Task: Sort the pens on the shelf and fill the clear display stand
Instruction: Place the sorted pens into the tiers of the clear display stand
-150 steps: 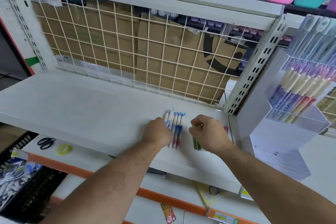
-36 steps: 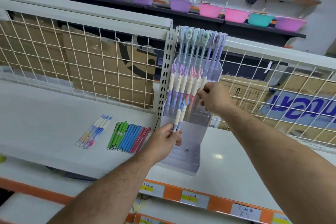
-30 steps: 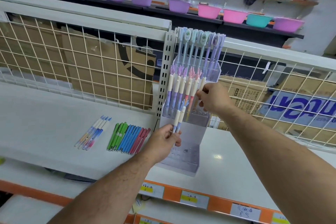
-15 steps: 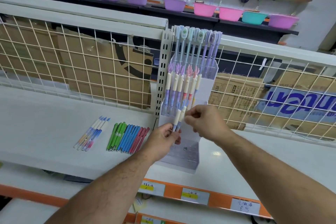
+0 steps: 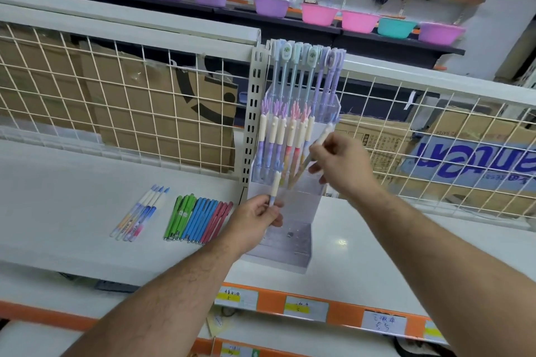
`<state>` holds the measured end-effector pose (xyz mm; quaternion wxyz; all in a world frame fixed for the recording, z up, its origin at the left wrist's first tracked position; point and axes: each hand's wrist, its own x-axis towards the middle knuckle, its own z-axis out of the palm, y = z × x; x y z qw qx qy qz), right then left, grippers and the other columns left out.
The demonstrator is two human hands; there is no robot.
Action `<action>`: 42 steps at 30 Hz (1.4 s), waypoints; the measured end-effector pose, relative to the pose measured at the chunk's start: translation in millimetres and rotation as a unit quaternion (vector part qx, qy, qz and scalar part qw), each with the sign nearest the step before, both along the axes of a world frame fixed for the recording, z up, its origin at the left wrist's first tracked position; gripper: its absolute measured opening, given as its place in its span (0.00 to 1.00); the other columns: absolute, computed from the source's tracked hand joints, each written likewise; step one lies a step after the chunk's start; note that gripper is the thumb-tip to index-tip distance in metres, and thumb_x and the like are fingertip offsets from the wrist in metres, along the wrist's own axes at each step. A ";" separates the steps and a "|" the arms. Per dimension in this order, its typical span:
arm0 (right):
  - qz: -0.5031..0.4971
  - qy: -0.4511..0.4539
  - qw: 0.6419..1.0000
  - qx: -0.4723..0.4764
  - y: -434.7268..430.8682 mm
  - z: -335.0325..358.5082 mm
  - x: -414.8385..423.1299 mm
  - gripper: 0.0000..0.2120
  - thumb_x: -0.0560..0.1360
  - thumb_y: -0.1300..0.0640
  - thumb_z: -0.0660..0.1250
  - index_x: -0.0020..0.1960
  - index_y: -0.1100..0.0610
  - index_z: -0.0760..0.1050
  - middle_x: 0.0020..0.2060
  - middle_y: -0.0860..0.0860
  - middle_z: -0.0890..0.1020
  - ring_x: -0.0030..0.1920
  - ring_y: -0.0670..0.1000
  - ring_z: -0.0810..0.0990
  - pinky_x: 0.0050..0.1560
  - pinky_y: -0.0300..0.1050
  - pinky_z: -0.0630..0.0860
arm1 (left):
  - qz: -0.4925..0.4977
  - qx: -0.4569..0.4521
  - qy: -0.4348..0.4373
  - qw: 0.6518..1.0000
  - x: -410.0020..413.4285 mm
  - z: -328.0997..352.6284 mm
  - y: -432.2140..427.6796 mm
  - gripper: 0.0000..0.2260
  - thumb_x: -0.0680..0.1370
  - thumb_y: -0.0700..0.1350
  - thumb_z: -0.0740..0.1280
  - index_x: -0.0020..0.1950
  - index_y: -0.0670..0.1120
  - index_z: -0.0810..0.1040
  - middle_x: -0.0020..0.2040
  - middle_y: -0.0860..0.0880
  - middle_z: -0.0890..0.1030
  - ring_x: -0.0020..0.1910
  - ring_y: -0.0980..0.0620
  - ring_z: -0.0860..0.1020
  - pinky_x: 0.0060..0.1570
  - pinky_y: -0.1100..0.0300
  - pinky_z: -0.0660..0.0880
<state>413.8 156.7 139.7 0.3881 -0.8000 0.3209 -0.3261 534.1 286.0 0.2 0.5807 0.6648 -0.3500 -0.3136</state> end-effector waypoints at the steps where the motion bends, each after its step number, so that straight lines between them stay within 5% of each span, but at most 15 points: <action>1: -0.014 -0.015 1.000 -0.003 -5.2 6.4 -0.7 0.06 0.80 0.58 0.68 0.47 0.61 0.77 0.39 0.55 0.85 0.34 0.48 0.86 0.30 0.47 0.81 | 0.001 0.000 0.000 1.000 0.0 -0.3 0.0 0.07 0.83 0.46 0.64 0.54 0.56 0.81 0.46 0.53 0.86 0.49 0.56 0.85 0.59 0.49 0.76; 4: -0.048 -0.047 0.998 -0.010 -16.1 18.3 0.4 0.06 0.80 0.57 0.67 0.47 0.59 0.76 0.40 0.53 0.84 0.35 0.46 0.86 0.31 0.45 0.82 | 0.001 0.002 -0.004 1.000 -0.4 0.4 0.1 0.08 0.83 0.46 0.63 0.54 0.57 0.80 0.46 0.54 0.86 0.48 0.57 0.85 0.55 0.51 0.76; 10: -0.070 -0.008 0.996 -0.057 -20.0 19.0 10.3 0.06 0.81 0.53 0.66 0.47 0.54 0.76 0.37 0.49 0.84 0.37 0.46 0.85 0.43 0.58 0.84 | 0.002 0.001 -0.010 1.000 -2.0 2.5 0.9 0.07 0.83 0.46 0.63 0.55 0.55 0.80 0.46 0.53 0.86 0.47 0.57 0.85 0.54 0.54 0.76; 14: -0.050 0.031 0.996 -0.065 -16.0 15.1 15.7 0.06 0.81 0.54 0.67 0.46 0.55 0.77 0.39 0.50 0.84 0.37 0.45 0.85 0.42 0.56 0.85 | 0.005 0.003 -0.012 1.000 -2.6 3.3 1.2 0.08 0.83 0.46 0.63 0.56 0.55 0.80 0.45 0.54 0.86 0.47 0.58 0.84 0.56 0.53 0.77; 22: -0.038 0.139 0.982 -0.121 -10.0 6.2 24.1 0.08 0.80 0.55 0.66 0.48 0.59 0.78 0.39 0.55 0.84 0.42 0.57 0.84 0.44 0.59 0.83 | 0.004 0.010 -0.020 1.000 -2.8 4.1 1.4 0.07 0.84 0.46 0.62 0.55 0.56 0.80 0.45 0.55 0.86 0.47 0.58 0.84 0.57 0.51 0.78; 29: -0.058 0.099 0.992 -0.049 -14.6 2.8 23.8 0.07 0.78 0.58 0.71 0.42 0.59 0.80 0.30 0.53 0.84 0.27 0.45 0.83 0.40 0.55 0.85 | 0.008 0.012 -0.018 1.000 -3.3 4.6 1.1 0.08 0.84 0.48 0.61 0.55 0.58 0.79 0.45 0.56 0.86 0.47 0.59 0.84 0.54 0.52 0.78; 35: -0.078 0.066 0.994 -0.036 0.4 -16.4 10.8 0.07 0.75 0.57 0.71 0.38 0.55 0.80 0.30 0.50 0.83 0.35 0.55 0.84 0.40 0.58 0.84 | 0.013 0.014 -0.014 1.000 -4.7 7.3 1.6 0.08 0.84 0.49 0.61 0.56 0.59 0.79 0.45 0.56 0.85 0.47 0.60 0.84 0.47 0.56 0.76; 42: 0.065 0.107 0.992 -0.018 32.1 -50.3 8.7 0.04 0.73 0.56 0.74 0.40 0.55 0.82 0.34 0.50 0.84 0.33 0.48 0.80 0.35 0.42 0.74 | 0.003 0.009 -0.008 1.000 -7.0 8.0 2.1 0.07 0.83 0.51 0.62 0.54 0.58 0.80 0.45 0.53 0.86 0.48 0.57 0.84 0.53 0.51 0.78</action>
